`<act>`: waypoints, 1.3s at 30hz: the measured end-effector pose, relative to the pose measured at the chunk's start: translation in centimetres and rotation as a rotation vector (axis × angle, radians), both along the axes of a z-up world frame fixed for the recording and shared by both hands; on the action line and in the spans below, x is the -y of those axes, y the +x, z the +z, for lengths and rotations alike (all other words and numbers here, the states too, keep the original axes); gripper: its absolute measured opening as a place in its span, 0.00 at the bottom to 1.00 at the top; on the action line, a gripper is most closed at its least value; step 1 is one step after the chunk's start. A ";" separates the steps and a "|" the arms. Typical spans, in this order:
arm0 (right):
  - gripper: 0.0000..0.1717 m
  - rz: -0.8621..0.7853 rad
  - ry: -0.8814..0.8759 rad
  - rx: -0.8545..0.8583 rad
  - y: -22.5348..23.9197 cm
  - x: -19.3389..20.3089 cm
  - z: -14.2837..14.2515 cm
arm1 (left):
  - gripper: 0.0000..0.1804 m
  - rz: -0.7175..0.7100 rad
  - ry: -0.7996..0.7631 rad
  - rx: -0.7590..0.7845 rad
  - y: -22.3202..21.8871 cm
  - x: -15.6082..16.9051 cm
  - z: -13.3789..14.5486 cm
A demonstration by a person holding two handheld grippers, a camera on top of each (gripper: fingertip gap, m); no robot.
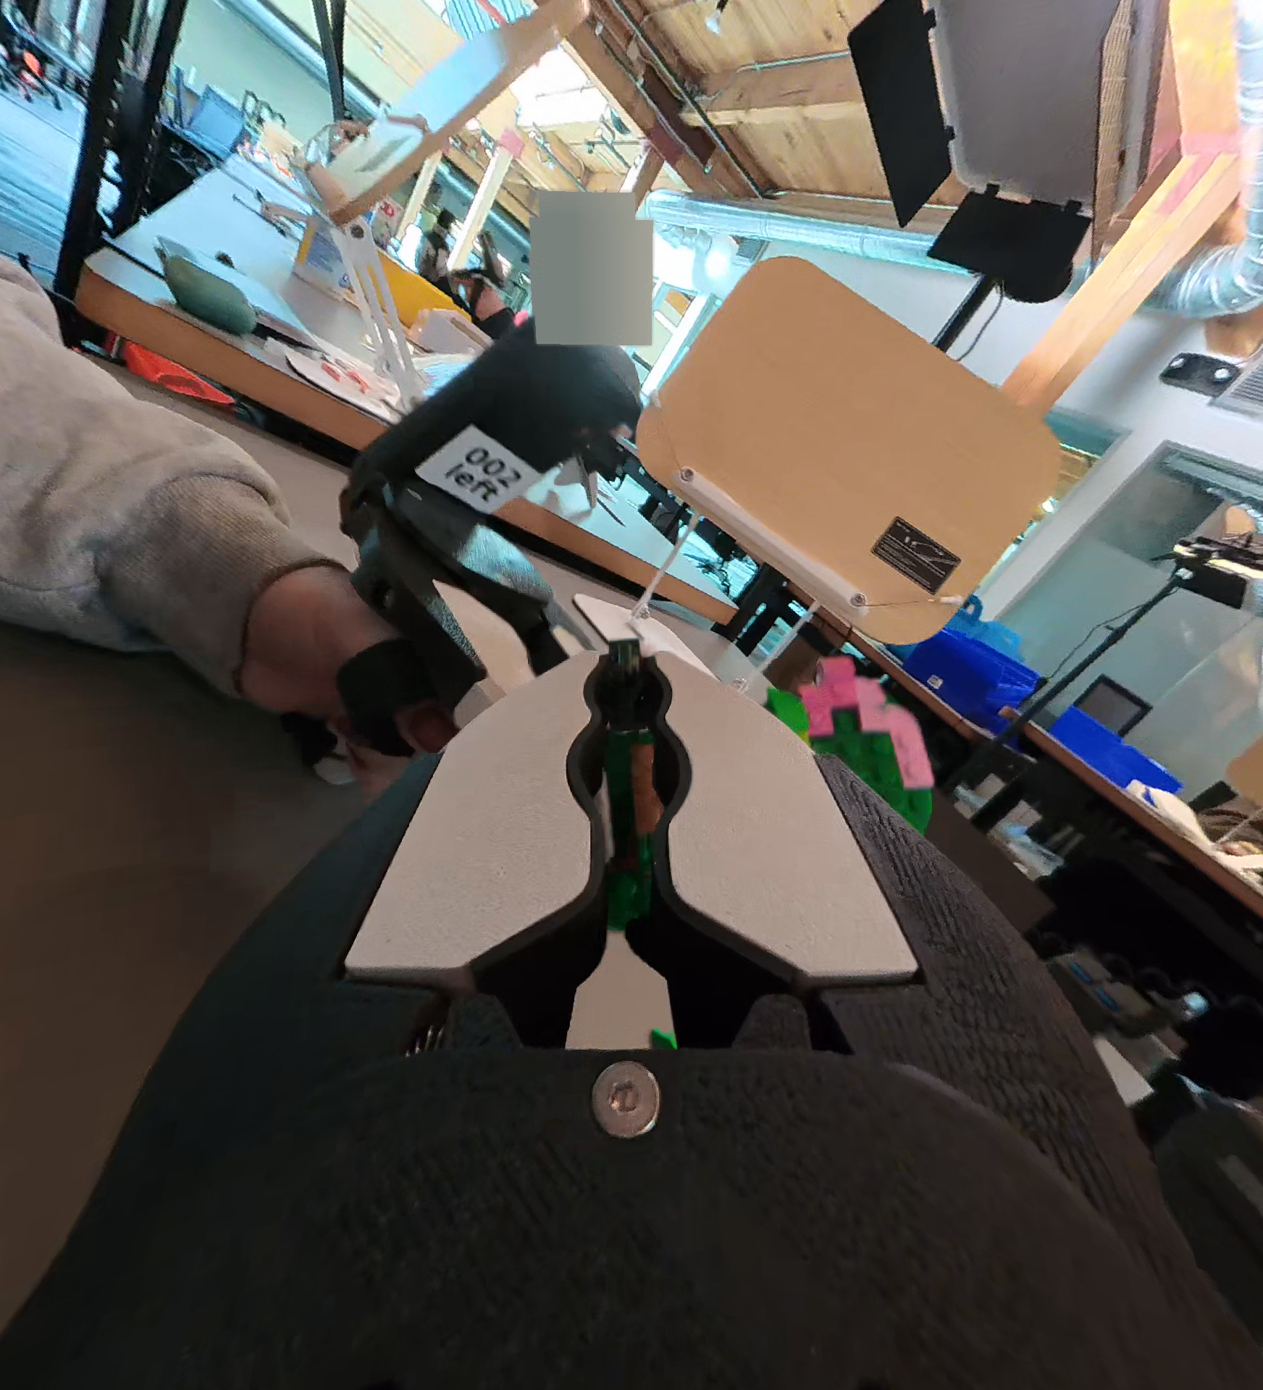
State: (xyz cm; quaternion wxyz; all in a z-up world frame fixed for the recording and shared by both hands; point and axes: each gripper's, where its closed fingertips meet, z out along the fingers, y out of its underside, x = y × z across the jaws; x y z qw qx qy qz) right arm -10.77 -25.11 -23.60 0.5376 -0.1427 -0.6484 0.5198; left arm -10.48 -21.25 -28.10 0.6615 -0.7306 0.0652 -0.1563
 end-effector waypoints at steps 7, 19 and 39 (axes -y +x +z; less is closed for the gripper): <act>0.24 -0.144 0.153 0.026 -0.6 -2.9 -2.0 | 0.07 0.183 -0.101 -0.529 -4.5 0.8 -2.1; 0.13 -0.268 0.402 0.064 -0.6 -5.5 -4.3 | 0.09 0.123 -0.203 -0.923 -5.0 1.6 -4.8; 0.06 -0.438 0.709 0.077 -1.3 -8.6 -7.0 | 0.07 0.183 -0.322 -0.489 -7.1 2.1 -4.9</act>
